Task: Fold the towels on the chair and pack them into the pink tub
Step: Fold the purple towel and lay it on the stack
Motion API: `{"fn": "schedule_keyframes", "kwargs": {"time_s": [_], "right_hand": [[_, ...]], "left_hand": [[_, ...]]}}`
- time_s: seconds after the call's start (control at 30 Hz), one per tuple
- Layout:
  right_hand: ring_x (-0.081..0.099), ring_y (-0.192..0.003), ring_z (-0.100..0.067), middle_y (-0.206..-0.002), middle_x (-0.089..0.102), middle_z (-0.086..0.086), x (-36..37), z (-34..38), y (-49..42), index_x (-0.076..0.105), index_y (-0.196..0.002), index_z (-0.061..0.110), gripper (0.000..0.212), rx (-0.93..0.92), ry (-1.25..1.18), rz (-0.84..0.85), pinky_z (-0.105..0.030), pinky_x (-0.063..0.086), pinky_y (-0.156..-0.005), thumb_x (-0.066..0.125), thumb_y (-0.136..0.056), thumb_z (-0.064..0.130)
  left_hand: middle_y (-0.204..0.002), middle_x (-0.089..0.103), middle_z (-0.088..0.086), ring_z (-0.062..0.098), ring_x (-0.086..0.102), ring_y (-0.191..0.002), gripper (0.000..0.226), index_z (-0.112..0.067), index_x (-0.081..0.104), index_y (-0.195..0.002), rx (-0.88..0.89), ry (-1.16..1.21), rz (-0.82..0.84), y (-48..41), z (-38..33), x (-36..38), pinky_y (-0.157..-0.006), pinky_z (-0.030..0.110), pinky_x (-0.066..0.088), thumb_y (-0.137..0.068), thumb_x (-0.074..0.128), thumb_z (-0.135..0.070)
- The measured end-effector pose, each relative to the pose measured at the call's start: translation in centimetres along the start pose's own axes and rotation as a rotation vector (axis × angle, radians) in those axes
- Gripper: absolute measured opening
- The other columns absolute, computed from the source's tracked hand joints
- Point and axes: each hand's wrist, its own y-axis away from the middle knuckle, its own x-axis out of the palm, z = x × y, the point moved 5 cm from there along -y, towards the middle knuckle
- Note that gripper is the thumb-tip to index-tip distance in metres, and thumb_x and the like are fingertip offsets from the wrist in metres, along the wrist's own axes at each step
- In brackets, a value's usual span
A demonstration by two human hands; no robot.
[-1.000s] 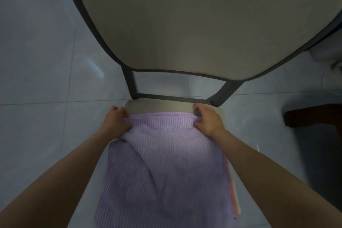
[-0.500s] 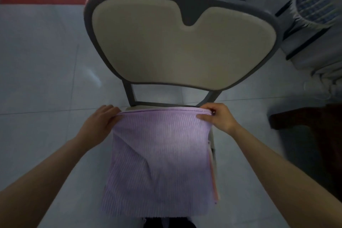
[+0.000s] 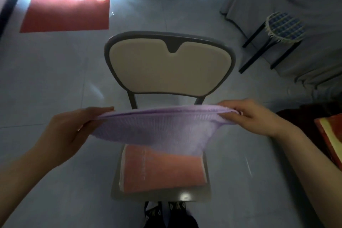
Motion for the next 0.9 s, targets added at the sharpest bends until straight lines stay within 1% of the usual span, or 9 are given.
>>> {"fn": "schedule_keyframes", "kwargs": {"time_s": [0.13,0.23,0.3,0.37,0.43,0.53,0.67,0.8,0.9], "right_hand": [[0.061,-0.105,0.005,-0.113,0.061,0.035,0.3,0.2,2.2,0.057,-0.127,0.029,0.047,0.032,-0.036,0.019,-0.013,0.048,-0.086,0.041,-0.091,0.054],[0.063,-0.109,-0.011,-0.121,0.066,0.011,0.4,0.5,3.2,0.060,-0.126,0.028,0.049,0.066,-0.159,0.065,-0.028,0.050,-0.095,0.049,-0.088,0.056],[0.065,-0.098,-0.029,-0.107,0.070,-0.009,1.4,-0.2,4.4,0.067,-0.116,0.021,0.041,0.112,-0.245,0.178,-0.048,0.049,-0.091,0.055,-0.089,0.048],[0.063,-0.082,-0.034,-0.088,0.067,-0.014,2.9,-1.1,5.7,0.071,-0.101,0.012,0.033,0.169,-0.319,0.314,-0.055,0.049,-0.079,0.057,-0.090,0.040],[0.062,-0.076,-0.026,-0.079,0.065,-0.007,5.1,-2.1,6.8,0.072,-0.091,0.016,0.021,0.230,-0.391,0.452,-0.043,0.051,-0.069,0.059,-0.090,0.033],[0.063,-0.082,-0.008,-0.081,0.065,0.007,9.1,-4.4,8.0,0.073,-0.091,0.025,0.016,0.310,-0.470,0.579,-0.026,0.050,-0.073,0.061,-0.087,0.036],[0.055,-0.072,-0.014,-0.074,0.055,-0.004,13.6,-10.1,7.7,0.063,-0.087,-0.006,0.056,0.437,-0.443,0.413,-0.025,0.043,-0.068,0.064,-0.081,0.050],[0.053,-0.062,-0.008,-0.069,0.058,-0.007,15.2,-14.3,5.0,0.062,-0.081,-0.007,0.038,0.548,-0.496,-0.050,-0.018,0.042,-0.059,0.067,-0.081,0.031],[0.052,-0.058,-0.005,-0.066,0.060,-0.001,16.3,-16.4,2.3,0.066,-0.074,0.004,0.018,0.611,-0.439,-0.274,-0.014,0.042,-0.055,0.071,-0.083,0.019]], "left_hand": [[-0.118,0.066,-0.007,0.000,0.060,-0.107,0.047,-0.014,0.065,-0.116,0.060,0.046,0.005,1.1,-1.5,0.0,-0.091,0.010,0.044,-0.098,0.034,-0.045],[-0.120,0.065,-0.010,0.000,0.061,-0.110,0.043,-0.016,0.065,-0.116,0.056,0.096,-0.047,2.0,-2.4,-0.4,-0.092,0.017,0.047,-0.096,0.038,-0.042],[-0.119,0.066,-0.012,0.001,0.063,-0.108,0.040,-0.016,0.067,-0.114,0.075,0.133,0.010,3.3,-2.9,0.5,-0.090,0.019,0.049,-0.096,0.041,-0.041],[-0.112,0.069,-0.015,-0.003,0.065,-0.098,0.040,-0.019,0.068,-0.111,0.104,0.101,0.136,5.0,-3.3,2.1,-0.083,0.015,0.050,-0.097,0.040,-0.043],[-0.094,0.072,-0.015,-0.004,0.067,-0.079,0.042,-0.023,0.070,-0.106,0.134,0.041,0.266,7.0,-2.9,4.7,-0.071,0.009,0.049,-0.098,0.036,-0.046],[-0.076,0.070,-0.015,-0.001,0.064,-0.060,0.030,-0.036,0.058,-0.108,0.079,0.028,0.391,9.9,-0.8,9.7,-0.056,0.008,0.047,-0.097,0.034,-0.050],[-0.072,0.068,-0.016,-0.004,0.063,-0.061,0.029,-0.045,0.055,-0.102,-0.183,0.240,0.321,9.8,3.7,15.3,-0.057,0.015,0.049,-0.091,0.035,-0.062],[-0.063,0.063,0.000,0.013,0.058,-0.062,0.032,-0.029,0.063,-0.081,-0.476,0.276,0.027,5.9,9.3,19.5,-0.056,0.021,0.043,-0.083,0.047,-0.057],[-0.061,0.061,-0.002,0.005,0.053,-0.056,0.019,-0.030,0.060,-0.073,-0.579,0.237,-0.030,2.7,12.0,22.3,-0.053,0.013,0.037,-0.083,0.051,-0.043]]}}
